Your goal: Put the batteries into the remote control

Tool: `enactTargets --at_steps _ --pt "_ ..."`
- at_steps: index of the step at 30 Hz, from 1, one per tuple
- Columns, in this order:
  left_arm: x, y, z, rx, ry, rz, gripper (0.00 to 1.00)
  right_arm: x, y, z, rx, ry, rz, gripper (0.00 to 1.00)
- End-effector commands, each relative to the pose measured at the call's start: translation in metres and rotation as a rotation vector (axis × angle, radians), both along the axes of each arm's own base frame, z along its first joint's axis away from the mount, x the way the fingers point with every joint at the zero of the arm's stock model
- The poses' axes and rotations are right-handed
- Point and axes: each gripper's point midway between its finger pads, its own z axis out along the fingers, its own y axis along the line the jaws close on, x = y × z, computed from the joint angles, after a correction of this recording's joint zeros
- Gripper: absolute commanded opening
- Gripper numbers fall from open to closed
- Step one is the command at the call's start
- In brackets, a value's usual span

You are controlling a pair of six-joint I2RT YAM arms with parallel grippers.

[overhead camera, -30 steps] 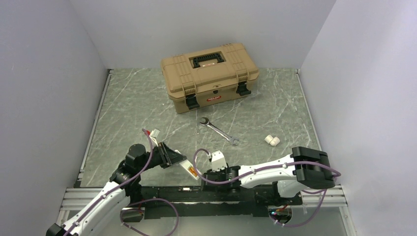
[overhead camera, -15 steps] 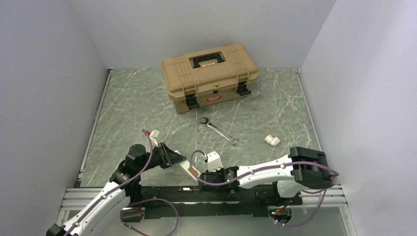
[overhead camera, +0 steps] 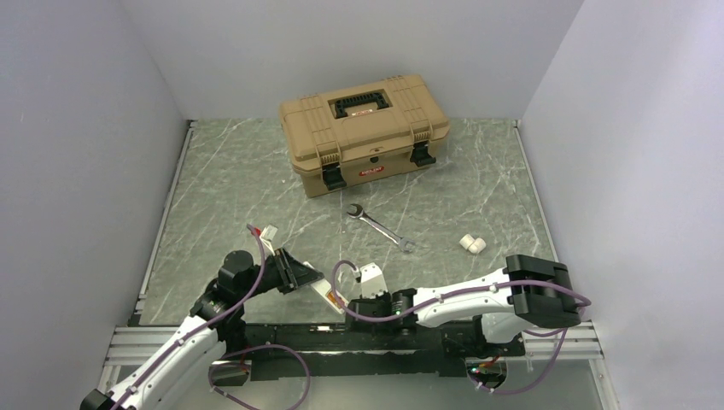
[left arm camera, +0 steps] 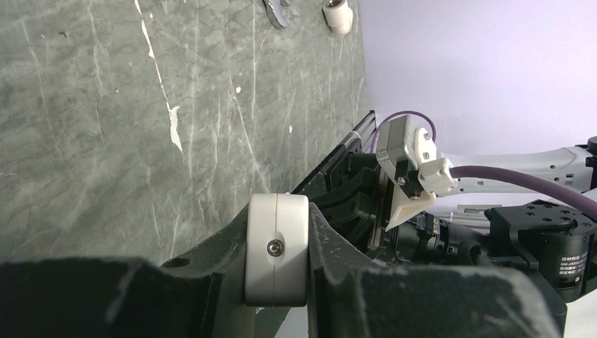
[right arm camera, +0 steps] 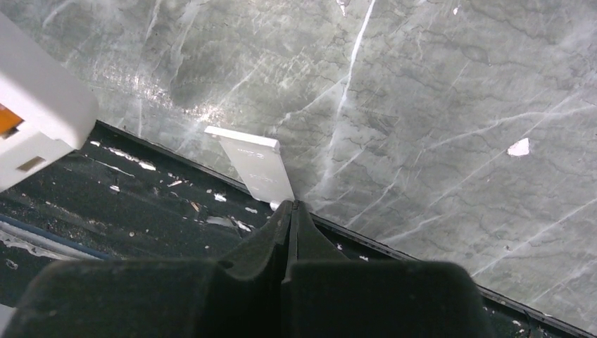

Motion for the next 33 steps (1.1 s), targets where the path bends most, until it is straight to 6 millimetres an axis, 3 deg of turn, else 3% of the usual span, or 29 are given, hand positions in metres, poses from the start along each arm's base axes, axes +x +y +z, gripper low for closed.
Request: enactTargets --at_steps 1,8,15,19,21,33 --pt "0.0 0.0 0.006 -0.01 -0.037 -0.008 0.0 -0.006 -0.002 0.008 0.039 0.027 -0.007 0.0" --pt "0.001 0.0 0.006 -0.009 -0.035 -0.009 0.0 0.005 -0.005 0.037 0.102 -0.032 -0.024 0.0" --pt "0.001 -0.001 0.006 -0.009 -0.035 -0.009 0.0 0.008 -0.01 0.046 0.13 -0.047 -0.035 0.0" --pt "0.002 -0.001 0.006 -0.007 -0.035 -0.011 0.0 0.007 -0.007 0.04 0.156 -0.026 -0.041 0.27" --pt "0.001 -0.001 0.005 -0.002 -0.033 -0.013 0.0 0.007 -0.003 0.04 0.186 -0.025 -0.048 0.34" --pt "0.013 -0.002 0.011 0.027 -0.076 -0.003 0.0 0.026 0.006 0.045 0.378 0.028 -0.095 0.37"
